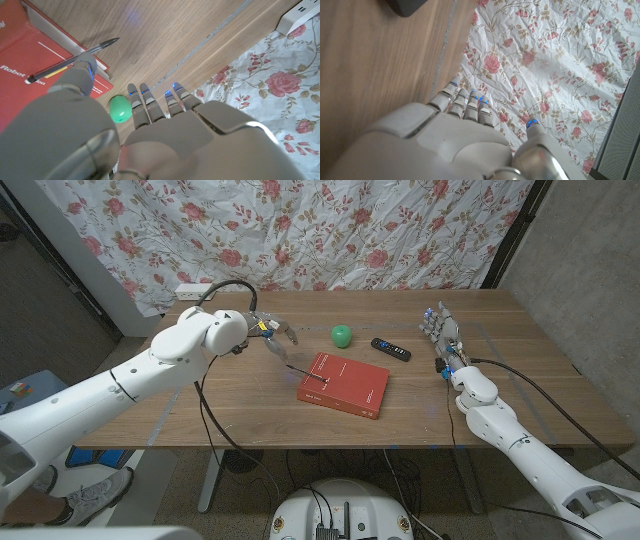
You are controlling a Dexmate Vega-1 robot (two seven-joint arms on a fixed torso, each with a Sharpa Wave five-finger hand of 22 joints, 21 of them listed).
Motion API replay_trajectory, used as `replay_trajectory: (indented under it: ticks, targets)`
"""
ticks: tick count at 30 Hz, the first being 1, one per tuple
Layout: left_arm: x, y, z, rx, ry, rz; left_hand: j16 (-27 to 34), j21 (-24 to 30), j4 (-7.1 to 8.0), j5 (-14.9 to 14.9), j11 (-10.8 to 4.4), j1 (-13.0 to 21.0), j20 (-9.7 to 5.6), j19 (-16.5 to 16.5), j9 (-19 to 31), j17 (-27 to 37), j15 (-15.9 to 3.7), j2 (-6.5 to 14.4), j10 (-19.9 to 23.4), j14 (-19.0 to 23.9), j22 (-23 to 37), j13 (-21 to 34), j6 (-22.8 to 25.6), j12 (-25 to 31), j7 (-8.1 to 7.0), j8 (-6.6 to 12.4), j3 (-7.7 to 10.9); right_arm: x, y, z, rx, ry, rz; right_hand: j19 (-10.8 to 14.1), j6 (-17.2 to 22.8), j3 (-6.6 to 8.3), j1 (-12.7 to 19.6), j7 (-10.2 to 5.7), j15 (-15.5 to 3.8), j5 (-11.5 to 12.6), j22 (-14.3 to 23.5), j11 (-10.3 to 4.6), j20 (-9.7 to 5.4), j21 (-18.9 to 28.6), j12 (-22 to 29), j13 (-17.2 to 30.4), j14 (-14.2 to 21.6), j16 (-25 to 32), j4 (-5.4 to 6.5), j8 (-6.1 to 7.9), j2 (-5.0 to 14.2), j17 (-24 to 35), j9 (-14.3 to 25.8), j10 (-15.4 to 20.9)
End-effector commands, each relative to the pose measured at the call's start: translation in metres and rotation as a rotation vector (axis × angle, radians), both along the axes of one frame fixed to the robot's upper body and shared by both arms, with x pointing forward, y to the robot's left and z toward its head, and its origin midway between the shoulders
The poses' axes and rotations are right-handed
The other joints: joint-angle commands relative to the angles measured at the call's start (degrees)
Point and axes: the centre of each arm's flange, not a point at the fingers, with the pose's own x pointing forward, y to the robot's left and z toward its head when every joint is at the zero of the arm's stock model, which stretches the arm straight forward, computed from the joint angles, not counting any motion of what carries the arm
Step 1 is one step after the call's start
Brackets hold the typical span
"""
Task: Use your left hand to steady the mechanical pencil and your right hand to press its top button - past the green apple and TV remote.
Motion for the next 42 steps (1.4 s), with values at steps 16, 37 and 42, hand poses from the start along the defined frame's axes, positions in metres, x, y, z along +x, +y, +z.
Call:
replay_trajectory:
  ticks: [16, 37, 42]
  targets:
    - [0.009, -0.032, -0.05, -0.04, 0.04, -0.011, 0.58, 0.54, 0.21, -0.05, 0.02, 4.29, -7.63, 1.09, 0.12, 0.25, -8.11, 1.61, 4.95, 2.09, 0.11, 0.07, 2.84, 0.2, 0.64, 0.21, -1.87, -0.005, -0.005, -0.003, -0.007, 0.017, -0.021, -0.12, 0.71, 0.53, -0.22, -0.02, 0.25, 0.34, 0.15, -0.02, 0.13, 0.19, 0.42, 0.1, -0.15, 0.48, -0.13, 0.26, 0.41, -0.23, 0.12, 0.53]
    - [0.019, -0.035, -0.071, -0.033, 0.032, 0.001, 0.77, 0.63, 0.28, 0.31, 0.0, 8.54, -7.59, 2.46, 0.17, 0.22, -7.99, 2.91, 7.17, 4.89, 0.11, 0.12, 4.87, 0.07, 0.47, 0.14, -2.36, -0.008, -0.009, -0.008, 0.002, 0.023, -0.028, -0.01, 0.92, 0.6, -0.47, -0.13, 0.16, 0.3, 0.15, -0.03, 0.1, 0.25, 0.51, 0.1, -0.07, 0.64, -0.03, 0.31, 0.51, -0.57, 0.13, 0.84]
    - [0.02, -0.035, -0.073, -0.04, 0.024, -0.01, 0.9, 0.75, 0.41, 0.4, 0.01, 9.54, -7.99, 3.29, 0.17, 0.21, -7.95, 3.31, 8.41, 6.15, 0.11, 0.1, 5.68, 0.14, 0.5, 0.09, -2.74, -0.008, -0.009, -0.008, 0.004, 0.024, -0.026, 0.07, 1.04, 0.59, -0.59, -0.15, 0.16, 0.28, 0.16, -0.13, 0.16, 0.28, 0.55, 0.1, 0.01, 0.71, 0.05, 0.35, 0.56, -0.64, 0.13, 0.99]
